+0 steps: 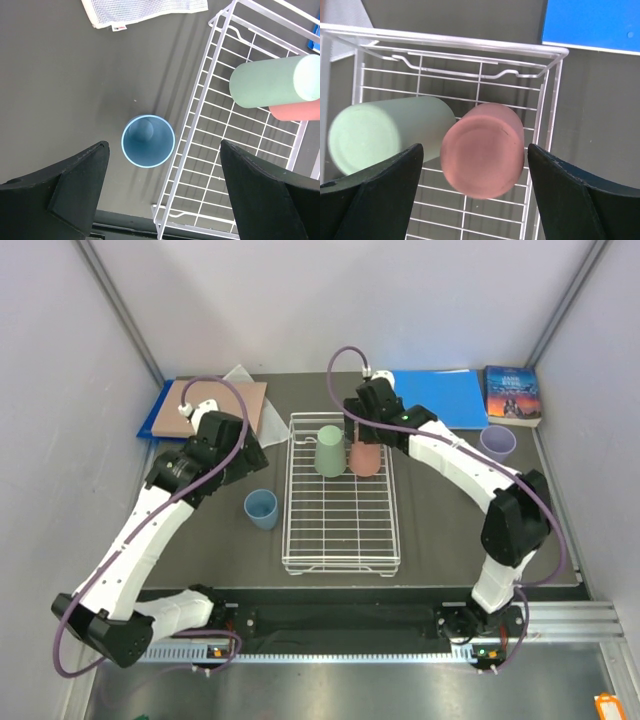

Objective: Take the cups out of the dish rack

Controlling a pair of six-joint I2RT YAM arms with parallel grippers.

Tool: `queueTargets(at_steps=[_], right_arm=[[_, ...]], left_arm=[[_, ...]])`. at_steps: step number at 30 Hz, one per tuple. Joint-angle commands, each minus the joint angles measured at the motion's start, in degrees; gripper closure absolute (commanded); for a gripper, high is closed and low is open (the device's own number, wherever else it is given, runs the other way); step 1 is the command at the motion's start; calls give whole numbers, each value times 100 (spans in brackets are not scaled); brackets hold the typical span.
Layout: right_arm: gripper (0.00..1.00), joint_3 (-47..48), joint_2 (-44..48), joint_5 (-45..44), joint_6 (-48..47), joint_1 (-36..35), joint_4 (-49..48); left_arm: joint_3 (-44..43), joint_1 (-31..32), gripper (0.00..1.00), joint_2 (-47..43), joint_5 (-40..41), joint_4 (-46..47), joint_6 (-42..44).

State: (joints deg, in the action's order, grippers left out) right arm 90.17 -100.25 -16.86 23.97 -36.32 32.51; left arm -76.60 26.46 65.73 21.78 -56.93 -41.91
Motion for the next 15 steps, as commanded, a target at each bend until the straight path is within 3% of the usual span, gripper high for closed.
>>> queueTargets(at_steps=[1, 4, 5, 6, 7, 10, 15], right_arm=[[18, 273, -293, -90, -68, 28, 27], [32, 220, -417, -63, -33, 37, 176], [48, 177, -399, -54, -15, 46, 168], [57, 107, -364, -63, -15, 54, 159], [75, 54, -320, -89, -15, 46, 115], [97, 35, -57, -194, 12, 46, 89], [100, 457, 400, -265, -85, -25, 342]], left_arm=[[101, 17, 4, -149, 90, 261, -36], [154, 26, 4, -175, 81, 278, -45], [180, 26, 4, -175, 72, 296, -45], [198, 17, 5, -175, 72, 314, -54], [207, 26, 5, -192, 72, 331, -54], [224, 17, 5, -193, 72, 366, -63], [163, 17, 6, -149, 107, 437, -28]])
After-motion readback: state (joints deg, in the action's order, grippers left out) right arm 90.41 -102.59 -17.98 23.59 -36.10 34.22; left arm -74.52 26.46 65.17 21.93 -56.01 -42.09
